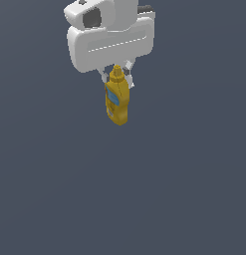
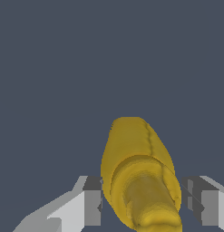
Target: Pick up the object and move it to a goal position.
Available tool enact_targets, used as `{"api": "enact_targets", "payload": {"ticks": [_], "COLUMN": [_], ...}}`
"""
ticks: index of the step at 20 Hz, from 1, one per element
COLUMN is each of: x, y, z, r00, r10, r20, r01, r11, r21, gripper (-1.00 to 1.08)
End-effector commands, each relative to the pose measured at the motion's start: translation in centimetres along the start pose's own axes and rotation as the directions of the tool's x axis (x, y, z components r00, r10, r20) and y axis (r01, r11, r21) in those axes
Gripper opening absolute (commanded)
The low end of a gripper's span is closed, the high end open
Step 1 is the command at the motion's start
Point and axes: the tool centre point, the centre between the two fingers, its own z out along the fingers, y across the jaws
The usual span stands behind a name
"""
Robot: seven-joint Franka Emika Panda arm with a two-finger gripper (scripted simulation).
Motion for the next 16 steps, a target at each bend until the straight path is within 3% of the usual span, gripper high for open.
{"api": "enact_targets", "payload": {"ticks": [1,8,16], "x": [-1.0,-3.2,-4.3], "y": [-0.6,-2.0,-2.7], "z": [-3.1,-9.4,-13.1], "r00": [1.0,1.0,1.0], "r10": [0.0,0.0,0.0], "r20": [-0.006,-0.007,-0.007], "r01": [0.0,0.0,0.0], "r11": [1.0,1.0,1.0], "r21": [-0.005,-0.005,-0.005], "gripper": [-1.0,-1.0,-1.0]}}
